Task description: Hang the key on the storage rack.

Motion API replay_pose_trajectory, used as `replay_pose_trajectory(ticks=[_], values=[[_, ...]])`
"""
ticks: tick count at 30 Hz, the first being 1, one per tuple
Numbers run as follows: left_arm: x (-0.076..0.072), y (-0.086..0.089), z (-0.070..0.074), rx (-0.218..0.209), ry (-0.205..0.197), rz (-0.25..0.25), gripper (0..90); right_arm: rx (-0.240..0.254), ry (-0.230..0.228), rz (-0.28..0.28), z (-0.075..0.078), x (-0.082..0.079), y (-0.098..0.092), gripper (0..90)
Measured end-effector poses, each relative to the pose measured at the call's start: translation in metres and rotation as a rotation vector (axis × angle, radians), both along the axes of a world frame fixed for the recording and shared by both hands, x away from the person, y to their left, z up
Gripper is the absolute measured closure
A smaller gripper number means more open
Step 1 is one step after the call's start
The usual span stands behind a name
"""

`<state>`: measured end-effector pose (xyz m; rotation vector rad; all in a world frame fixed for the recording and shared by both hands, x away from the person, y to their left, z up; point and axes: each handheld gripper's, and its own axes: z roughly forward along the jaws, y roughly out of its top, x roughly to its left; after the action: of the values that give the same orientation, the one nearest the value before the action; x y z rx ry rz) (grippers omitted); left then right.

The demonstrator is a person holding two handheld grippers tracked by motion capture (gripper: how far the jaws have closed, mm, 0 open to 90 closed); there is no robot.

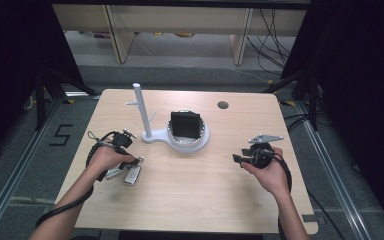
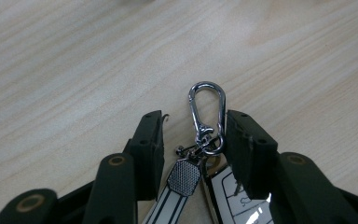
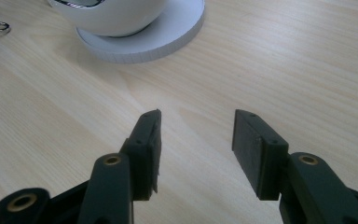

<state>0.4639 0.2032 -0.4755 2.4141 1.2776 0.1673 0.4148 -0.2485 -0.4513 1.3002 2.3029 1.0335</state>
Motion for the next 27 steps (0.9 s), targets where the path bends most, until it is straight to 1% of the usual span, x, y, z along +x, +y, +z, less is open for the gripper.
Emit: replay_pose_trajectory(ticks=[1,2,3,4,5,6,7,8,9,10,11,12,14,15,16,17,18,19,20,22,23,24,25,27], values=[[-0.002,-0.003,-0.001,-0.020,0.027,0.037,56.8,0.004,0.002,0.002,0.000,0.000,0.000,53.3],[-0.001,-0.003,0.000,-0.016,0.036,0.036,56.8,0.003,0.004,0.003,0.000,0.000,0.000,53.3],[0.001,-0.003,0.000,-0.008,0.036,0.020,56.8,0.010,0.016,-0.006,0.001,-0.001,0.001,53.2],[0.002,-0.004,-0.001,-0.012,0.039,0.023,56.8,0.009,0.013,-0.004,0.001,-0.001,0.001,53.2],[0.003,-0.004,0.000,0.016,0.059,0.011,56.8,0.011,0.016,-0.004,0.000,-0.001,0.001,53.1],[0.003,-0.006,-0.002,-0.003,0.061,0.025,56.6,0.011,0.017,-0.004,0.000,-0.001,0.002,53.1],[0.003,-0.006,-0.003,-0.007,0.065,0.024,56.0,0.010,0.017,-0.004,0.000,-0.001,0.002,53.1],[0.003,-0.007,-0.002,-0.007,0.072,0.031,56.0,0.010,0.018,-0.003,0.000,-0.001,0.002,53.1],[0.004,-0.006,-0.001,0.016,0.074,0.007,56.1,0.011,0.018,-0.003,0.000,-0.001,0.002,53.0],[0.005,-0.006,-0.001,0.015,0.074,0.006,56.2,0.001,0.005,0.005,-0.001,0.000,0.001,53.0],[0.005,-0.006,-0.002,0.018,0.079,0.010,56.2,0.000,0.006,0.003,-0.001,0.000,0.001,53.0],[0.006,-0.005,-0.001,0.023,0.095,0.007,56.2,0.007,0.018,-0.007,0.000,0.000,0.002,52.9],[0.008,-0.005,-0.001,0.011,0.106,0.010,56.5,0.010,0.018,-0.005,-0.001,0.000,0.002,52.8],[0.009,-0.005,-0.001,0.008,0.115,0.015,56.5,0.002,0.003,0.004,-0.002,0.000,0.002,52.7],[0.010,-0.005,-0.001,0.006,0.125,0.018,56.6,0.000,0.002,0.006,-0.002,0.000,0.002,52.7],[0.011,-0.005,-0.001,0.008,0.132,0.011,56.6,0.000,0.021,0.001,-0.002,0.000,0.003,52.6],[0.012,-0.006,-0.001,0.011,0.139,0.012,56.7,0.011,0.034,-0.006,-0.002,0.000,0.004,52.6],[0.012,-0.007,-0.001,0.012,0.139,0.017,56.8,0.011,0.034,-0.006,-0.002,0.000,0.004,52.6],[0.013,-0.007,-0.001,0.017,0.142,0.007,57.0,0.011,0.035,-0.005,-0.002,0.000,0.004,52.5],[0.014,-0.009,0.000,0.021,0.152,0.008,57.2,0.011,0.035,-0.005,-0.002,0.000,0.004,52.5],[0.014,-0.009,0.000,0.020,0.156,0.005,57.3,-0.002,0.015,0.011,-0.003,0.001,0.003,52.5],[0.015,-0.010,-0.001,0.015,0.155,0.006,57.3,-0.005,0.010,0.009,-0.003,0.001,0.002,52.5],[0.016,-0.010,0.000,0.023,0.166,0.005,57.4,-0.002,0.022,0.007,-0.003,0.001,0.003,52.4],[0.017,-0.010,0.000,0.023,0.177,0.005,58.1,0.008,0.034,-0.002,-0.002,0.000,0.004,52.3]])
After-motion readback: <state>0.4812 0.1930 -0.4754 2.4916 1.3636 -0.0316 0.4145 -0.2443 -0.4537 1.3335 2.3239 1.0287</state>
